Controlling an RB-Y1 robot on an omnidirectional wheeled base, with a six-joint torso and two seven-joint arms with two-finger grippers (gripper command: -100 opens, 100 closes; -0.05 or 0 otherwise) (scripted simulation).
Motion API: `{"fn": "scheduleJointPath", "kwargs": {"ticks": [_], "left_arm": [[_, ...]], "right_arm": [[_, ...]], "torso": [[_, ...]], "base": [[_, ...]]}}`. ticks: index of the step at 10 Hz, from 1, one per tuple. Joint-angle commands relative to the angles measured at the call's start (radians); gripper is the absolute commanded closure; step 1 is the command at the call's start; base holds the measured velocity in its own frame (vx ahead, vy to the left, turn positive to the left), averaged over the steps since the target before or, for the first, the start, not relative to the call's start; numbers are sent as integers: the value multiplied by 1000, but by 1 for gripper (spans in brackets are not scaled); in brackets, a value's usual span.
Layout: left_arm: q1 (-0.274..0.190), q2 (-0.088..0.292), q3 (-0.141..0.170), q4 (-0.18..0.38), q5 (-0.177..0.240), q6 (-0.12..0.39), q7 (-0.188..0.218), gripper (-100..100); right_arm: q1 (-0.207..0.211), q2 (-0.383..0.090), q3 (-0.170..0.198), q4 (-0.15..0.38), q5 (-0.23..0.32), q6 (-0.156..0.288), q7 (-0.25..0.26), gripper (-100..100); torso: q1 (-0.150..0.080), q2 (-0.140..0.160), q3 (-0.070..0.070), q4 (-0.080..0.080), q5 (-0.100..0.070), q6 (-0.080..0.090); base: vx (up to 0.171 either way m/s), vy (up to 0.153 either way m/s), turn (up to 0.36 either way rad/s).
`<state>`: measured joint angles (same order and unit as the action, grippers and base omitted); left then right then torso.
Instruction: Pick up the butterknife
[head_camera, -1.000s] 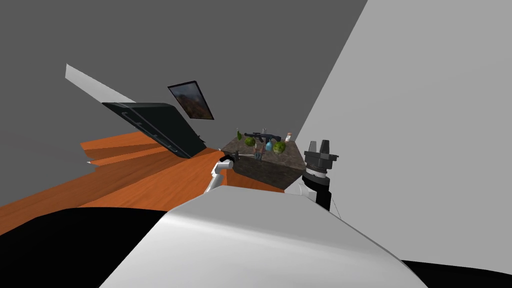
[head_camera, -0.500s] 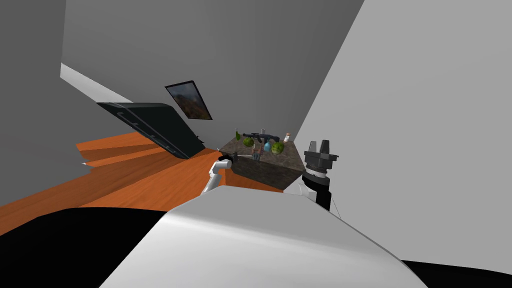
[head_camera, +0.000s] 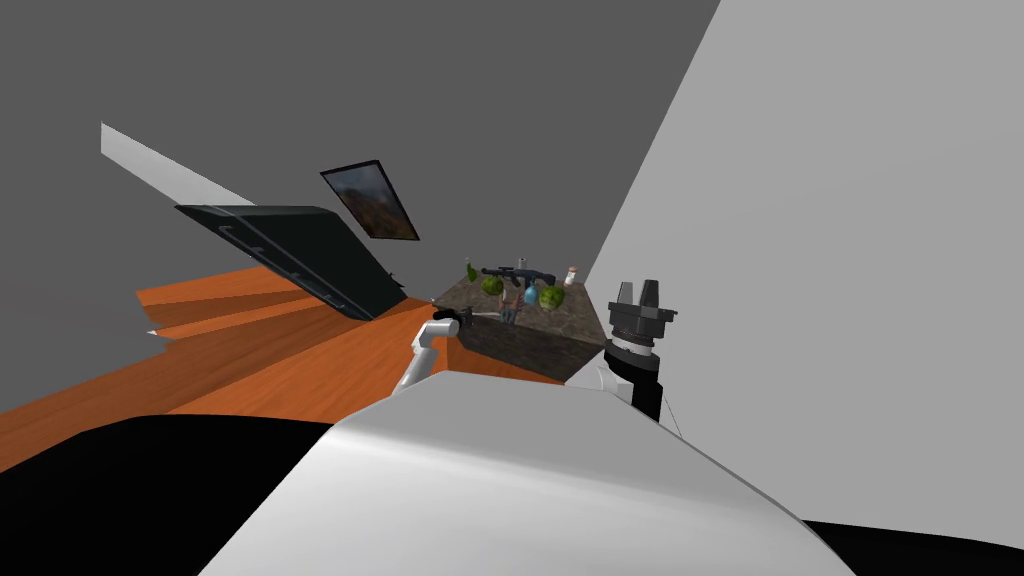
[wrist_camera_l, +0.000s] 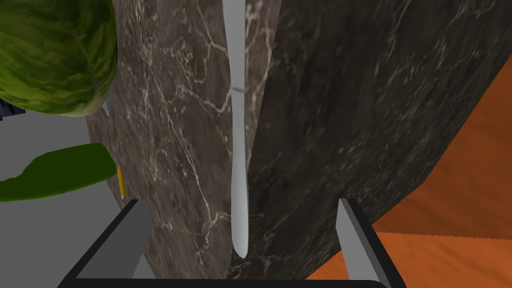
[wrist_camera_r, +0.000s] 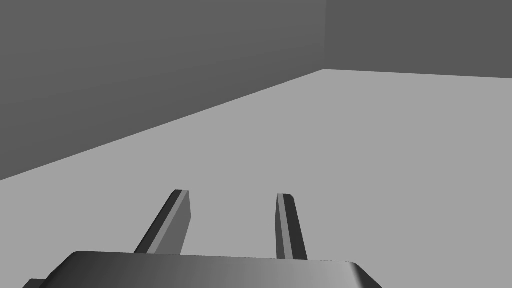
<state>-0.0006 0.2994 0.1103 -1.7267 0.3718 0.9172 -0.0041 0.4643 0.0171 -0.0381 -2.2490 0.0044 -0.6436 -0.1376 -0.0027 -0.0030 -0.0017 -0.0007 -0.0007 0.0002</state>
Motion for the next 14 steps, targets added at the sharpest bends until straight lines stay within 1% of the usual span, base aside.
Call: {"fn": "scheduleJointPath", "kwargs": {"ticks": [1, 2, 4, 5, 8, 11, 12, 13, 14], "left_arm": [[6, 13, 2, -14, 2, 50, 8, -100], [6, 13, 2, -14, 2, 63, 8, -100], [13, 35, 7, -31, 13, 124, 15, -100], [13, 35, 7, -31, 13, 132, 15, -100], [19, 63, 13, -55, 28, 215, 22, -100], [17, 87, 19, -76, 40, 275, 27, -100], [18, 83, 19, -69, 40, 259, 25, -100], [17, 84, 19, -70, 41, 264, 25, 0], [6, 85, 24, -31, 40, 239, 21, -100]], "right_arm": [[0, 0, 0, 0, 0, 0, 0, 0], [0, 0, 0, 0, 0, 0, 0, 0], [0, 0, 0, 0, 0, 0, 0, 0], [0, 0, 0, 0, 0, 0, 0, 0], [0, 0, 0, 0, 0, 0, 0, 0], [0, 0, 0, 0, 0, 0, 0, 0], [0, 0, 0, 0, 0, 0, 0, 0], [0, 0, 0, 0, 0, 0, 0, 0], [0, 0, 0, 0, 0, 0, 0, 0]], "torso": [[0, 0, 0, 0, 0, 0], [-1, -1, 0, 0, 0, 0], [0, -1, -1, 0, 0, 0], [-1, -1, -1, 0, 0, 0], [0, 0, 0, 0, 0, 0], [0, -1, -1, 0, 0, 0], [0, -2, -1, 0, 0, 0], [1, 0, 0, 0, 0, 0], [2, 1, 1, 0, 0, 0]], "base": [[51, -55, -47], [50, -46, -17], [52, -46, -35], [44, -31, -9], [45, -43, -28], [64, -44, -24], [35, -17, -4], [6, -4, 1], [-7, -5, -116]]}}
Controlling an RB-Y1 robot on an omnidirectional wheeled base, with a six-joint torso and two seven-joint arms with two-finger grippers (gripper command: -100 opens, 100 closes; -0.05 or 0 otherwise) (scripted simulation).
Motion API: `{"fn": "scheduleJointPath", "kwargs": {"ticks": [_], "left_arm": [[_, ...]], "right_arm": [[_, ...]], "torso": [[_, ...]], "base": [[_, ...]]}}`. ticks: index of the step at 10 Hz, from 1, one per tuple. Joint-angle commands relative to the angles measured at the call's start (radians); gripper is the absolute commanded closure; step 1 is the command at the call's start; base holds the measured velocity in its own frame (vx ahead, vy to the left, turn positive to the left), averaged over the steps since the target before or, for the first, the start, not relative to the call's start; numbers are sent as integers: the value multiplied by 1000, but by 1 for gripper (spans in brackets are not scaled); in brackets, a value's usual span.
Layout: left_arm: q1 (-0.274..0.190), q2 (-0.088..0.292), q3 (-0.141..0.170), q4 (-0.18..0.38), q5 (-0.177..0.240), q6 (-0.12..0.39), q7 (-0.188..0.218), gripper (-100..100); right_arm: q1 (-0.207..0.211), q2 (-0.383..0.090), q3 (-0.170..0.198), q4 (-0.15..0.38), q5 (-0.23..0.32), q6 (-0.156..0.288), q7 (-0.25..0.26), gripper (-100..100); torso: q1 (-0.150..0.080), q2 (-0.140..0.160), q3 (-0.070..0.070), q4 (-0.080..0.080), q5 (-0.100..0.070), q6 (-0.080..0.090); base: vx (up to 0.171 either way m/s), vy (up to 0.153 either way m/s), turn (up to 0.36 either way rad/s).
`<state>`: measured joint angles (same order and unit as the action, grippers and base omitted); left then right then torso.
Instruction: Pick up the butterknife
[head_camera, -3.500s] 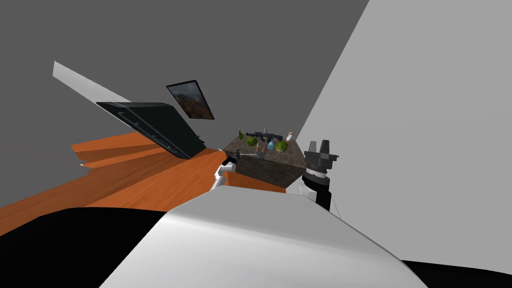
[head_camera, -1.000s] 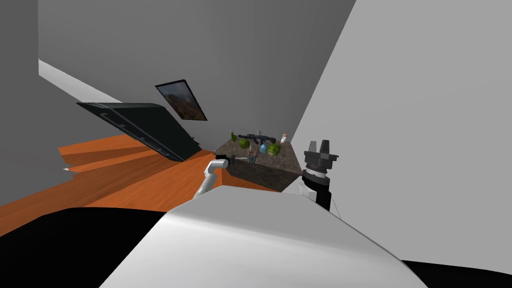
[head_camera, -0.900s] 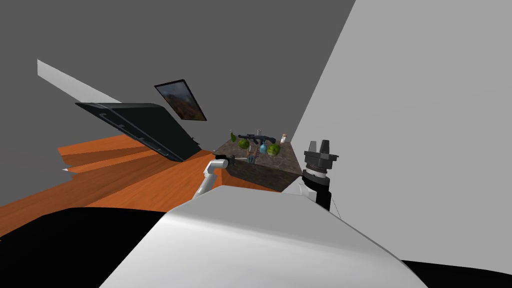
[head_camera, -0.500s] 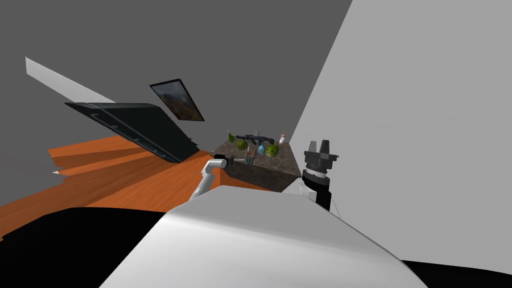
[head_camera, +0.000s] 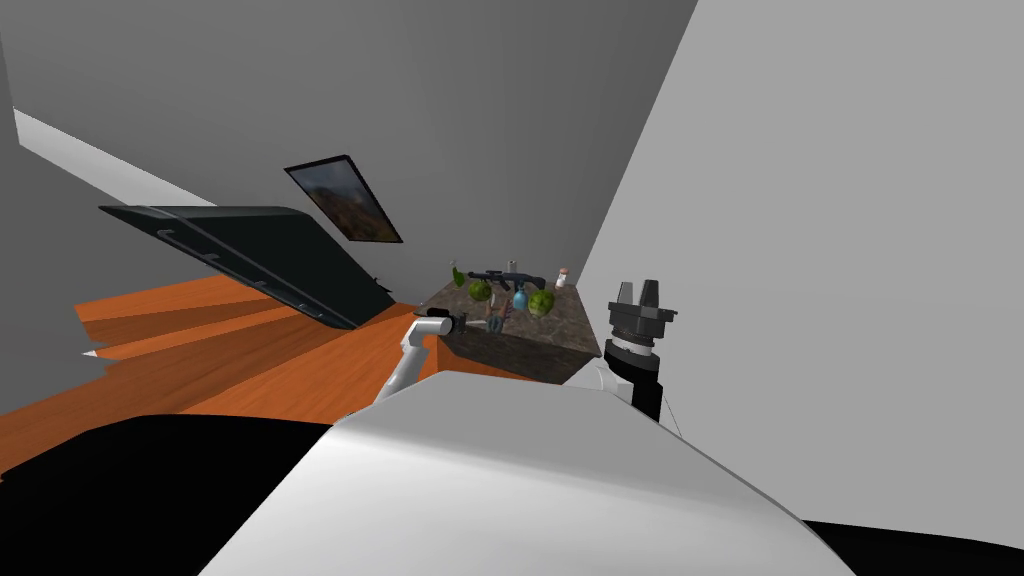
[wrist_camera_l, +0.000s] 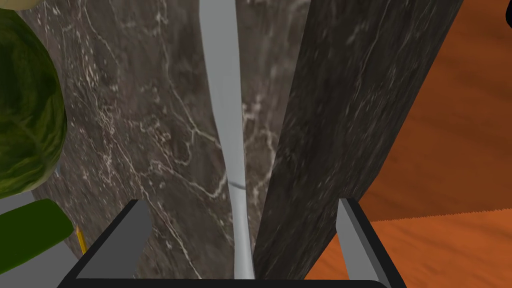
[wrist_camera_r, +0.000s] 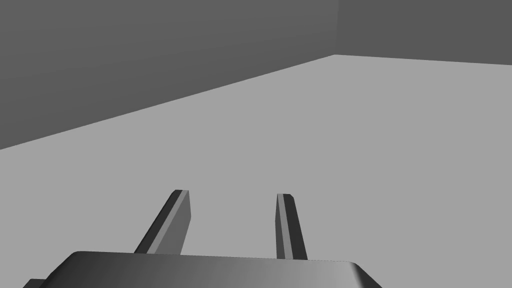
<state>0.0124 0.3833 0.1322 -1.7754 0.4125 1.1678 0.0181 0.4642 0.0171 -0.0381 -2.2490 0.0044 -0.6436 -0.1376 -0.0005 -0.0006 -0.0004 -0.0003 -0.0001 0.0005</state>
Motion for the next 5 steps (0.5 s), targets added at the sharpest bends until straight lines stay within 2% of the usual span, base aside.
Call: {"fn": "scheduleJointPath", "kwargs": {"ticks": [1, 4, 5], "left_arm": [[-11, 1, 4, 31, 0, -20, -3, -100], [-33, 3, 16, 109, -1, -69, -11, -100], [-30, 3, 13, 92, -1, -56, -8, -100]], "right_arm": [[0, 0, 0, 0, 0, 0, 0, 0], [0, 0, 0, 0, 0, 0, 0, 0], [0, 0, 0, 0, 0, 0, 0, 0]], "torso": [[0, 0, 0, 0, 0, 0], [0, 1, 1, 0, 0, 0], [0, 1, 1, 0, 0, 0]], "base": [[-17, -2, -73], [-23, 0, -80], [-9, 1, -15]]}}
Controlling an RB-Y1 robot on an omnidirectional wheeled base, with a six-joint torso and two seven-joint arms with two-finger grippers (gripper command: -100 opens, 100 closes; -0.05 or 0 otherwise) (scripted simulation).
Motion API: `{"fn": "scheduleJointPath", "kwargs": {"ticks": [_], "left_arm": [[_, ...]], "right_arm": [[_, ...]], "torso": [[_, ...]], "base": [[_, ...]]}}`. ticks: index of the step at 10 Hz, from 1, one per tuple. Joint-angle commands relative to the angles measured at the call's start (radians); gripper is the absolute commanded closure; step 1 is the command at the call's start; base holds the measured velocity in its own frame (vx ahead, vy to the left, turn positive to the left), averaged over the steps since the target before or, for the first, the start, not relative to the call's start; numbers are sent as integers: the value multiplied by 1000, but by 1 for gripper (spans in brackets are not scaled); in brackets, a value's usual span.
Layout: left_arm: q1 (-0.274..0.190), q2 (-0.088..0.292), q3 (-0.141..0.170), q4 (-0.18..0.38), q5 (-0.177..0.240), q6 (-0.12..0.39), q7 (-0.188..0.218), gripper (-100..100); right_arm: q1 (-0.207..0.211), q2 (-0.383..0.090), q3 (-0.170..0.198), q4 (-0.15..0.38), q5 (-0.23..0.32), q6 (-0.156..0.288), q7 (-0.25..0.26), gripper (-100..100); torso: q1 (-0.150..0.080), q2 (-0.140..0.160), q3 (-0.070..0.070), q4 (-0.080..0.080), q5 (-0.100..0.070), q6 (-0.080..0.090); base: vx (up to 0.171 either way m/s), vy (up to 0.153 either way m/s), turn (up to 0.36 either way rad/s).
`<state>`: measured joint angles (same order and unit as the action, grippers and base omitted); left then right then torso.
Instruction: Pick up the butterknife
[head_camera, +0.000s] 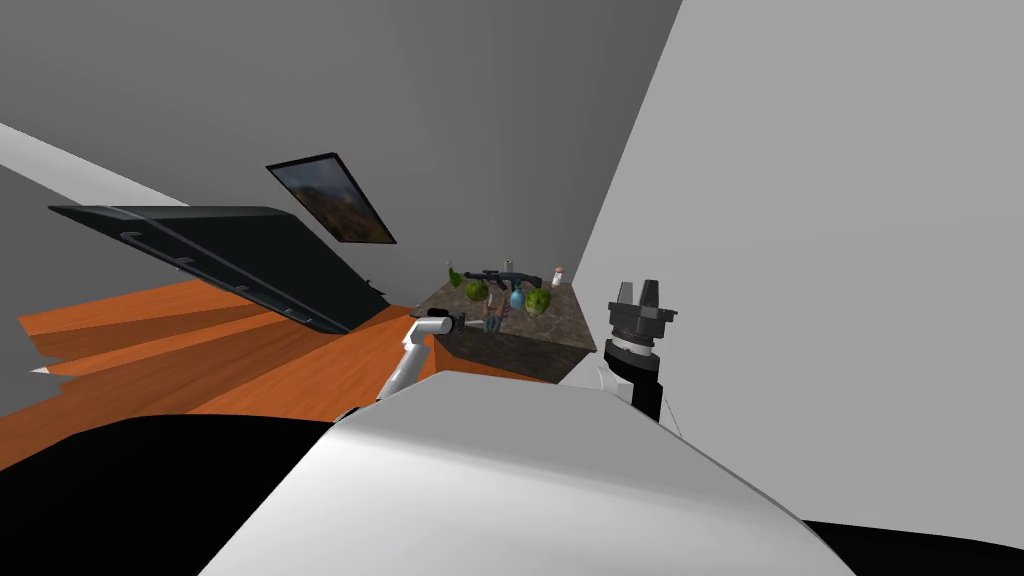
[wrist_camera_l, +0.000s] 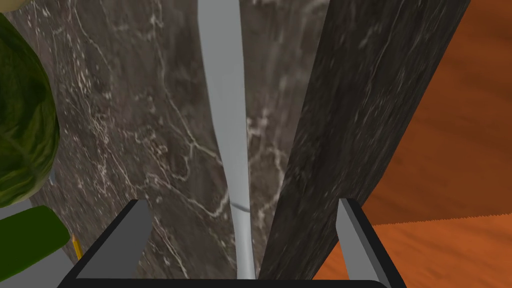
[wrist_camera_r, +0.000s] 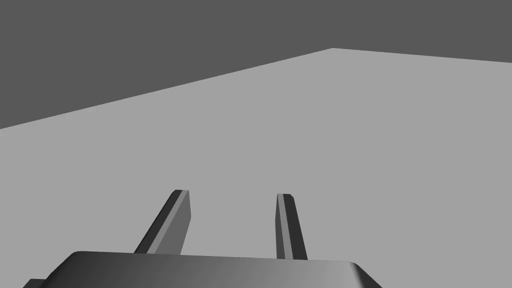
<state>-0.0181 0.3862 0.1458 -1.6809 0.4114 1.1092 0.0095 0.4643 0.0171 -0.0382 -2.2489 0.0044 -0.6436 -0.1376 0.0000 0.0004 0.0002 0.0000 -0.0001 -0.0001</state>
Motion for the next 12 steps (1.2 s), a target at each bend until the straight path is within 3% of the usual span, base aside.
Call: {"fn": "scheduleJointPath", "kwargs": {"ticks": [1, 5, 6, 7, 11, 12], "left_arm": [[0, 0, 0, 0, 0, 0, 0, 100], [5, -1, -2, 2, 0, 5, -1, 100], [5, -1, -2, 2, 0, 5, -1, 0], [12, -1, -5, -38, 1, 22, 3, 100], [35, -3, -17, -116, 1, 71, 11, 100], [29, -1, -13, -98, 3, 60, 8, 100]], "right_arm": [[0, 0, 0, 0, 0, 0, 0, 0], [0, 0, 0, 0, 0, 0, 0, 0], [0, 0, 0, 0, 0, 0, 0, 0], [0, 0, 0, 0, 0, 0, 0, 0], [0, 0, 0, 0, 0, 0, 0, 0], [0, 0, 0, 0, 0, 0, 0, 0]], "torso": [[0, 0, 0, 0, 0, 0], [2, -7, -3, 1, 0, 2], [2, -7, -3, 1, 0, 2], [2, -8, -3, 1, 0, 2], [1, -8, -3, 2, -1, 2], [1, -7, -2, 2, -1, 1]], "base": [[0, 0, 0], [-6, -2, 6], [0, 0, 0], [27, 5, 90], [25, 2, 77], [6, 0, 19]]}}
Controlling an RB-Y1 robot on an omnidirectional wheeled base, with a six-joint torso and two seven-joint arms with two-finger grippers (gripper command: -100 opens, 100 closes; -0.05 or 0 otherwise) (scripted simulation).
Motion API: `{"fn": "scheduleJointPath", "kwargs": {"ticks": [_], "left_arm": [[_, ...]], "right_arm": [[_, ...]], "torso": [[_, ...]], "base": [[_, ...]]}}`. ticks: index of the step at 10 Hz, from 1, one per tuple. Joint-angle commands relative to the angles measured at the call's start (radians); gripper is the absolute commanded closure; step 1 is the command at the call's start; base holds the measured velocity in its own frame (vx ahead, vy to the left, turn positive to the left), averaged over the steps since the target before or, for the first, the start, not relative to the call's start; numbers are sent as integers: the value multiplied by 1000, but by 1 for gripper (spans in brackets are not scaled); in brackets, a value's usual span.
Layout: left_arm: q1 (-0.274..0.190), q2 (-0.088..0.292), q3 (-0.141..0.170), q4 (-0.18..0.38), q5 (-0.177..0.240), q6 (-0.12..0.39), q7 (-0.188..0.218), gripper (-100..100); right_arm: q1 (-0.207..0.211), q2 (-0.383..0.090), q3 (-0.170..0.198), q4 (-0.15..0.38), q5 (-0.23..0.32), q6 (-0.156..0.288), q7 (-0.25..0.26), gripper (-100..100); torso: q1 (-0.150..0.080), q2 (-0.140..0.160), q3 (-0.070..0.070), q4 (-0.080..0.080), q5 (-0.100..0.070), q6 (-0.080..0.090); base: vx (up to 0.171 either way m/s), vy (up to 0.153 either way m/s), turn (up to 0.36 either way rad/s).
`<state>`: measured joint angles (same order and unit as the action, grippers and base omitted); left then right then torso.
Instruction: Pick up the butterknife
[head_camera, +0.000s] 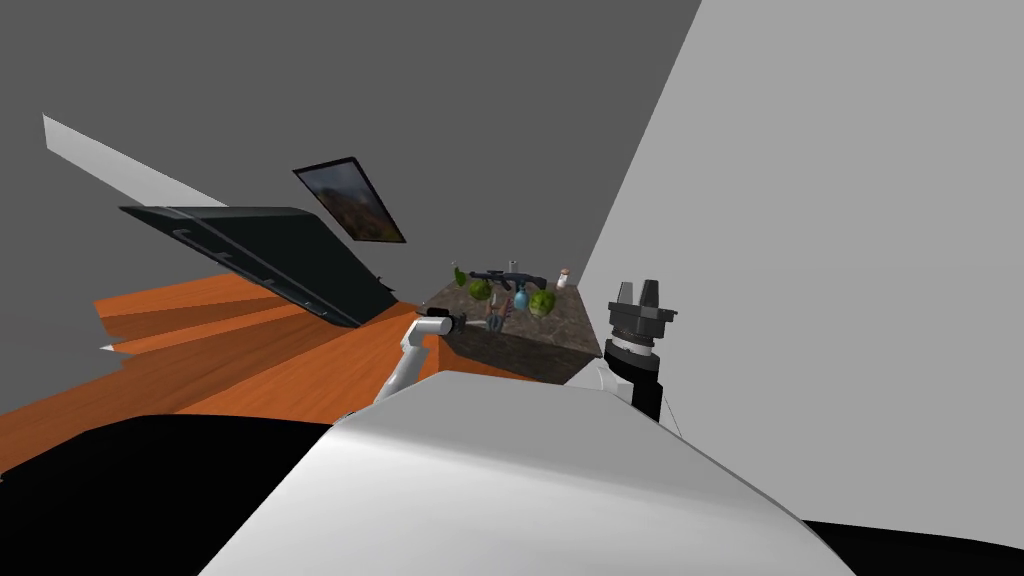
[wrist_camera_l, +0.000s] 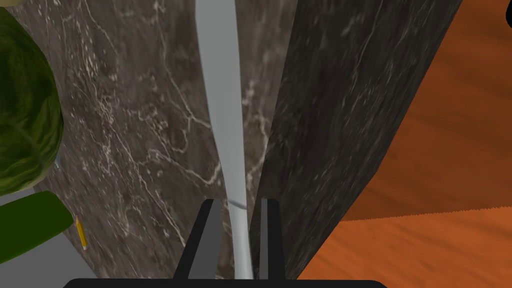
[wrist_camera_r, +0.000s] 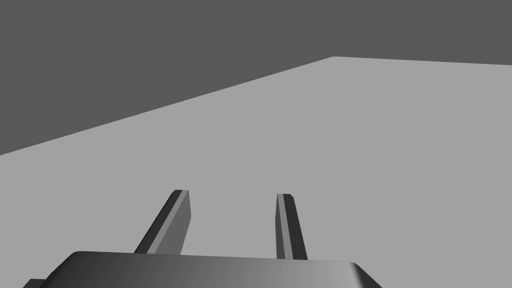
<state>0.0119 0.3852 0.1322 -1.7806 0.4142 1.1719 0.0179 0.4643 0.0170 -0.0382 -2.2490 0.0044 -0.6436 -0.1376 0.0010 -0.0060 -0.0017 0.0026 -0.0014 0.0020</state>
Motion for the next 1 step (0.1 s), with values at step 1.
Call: {"fn": "scheduleJointPath", "kwargs": {"ticks": [1], "left_arm": [[0, 0, 0, 0, 0, 0, 0, 0]], "right_arm": [[0, 0, 0, 0, 0, 0, 0, 0]], "torso": [[0, 0, 0, 0, 0, 0]], "base": [[0, 0, 0]]}}
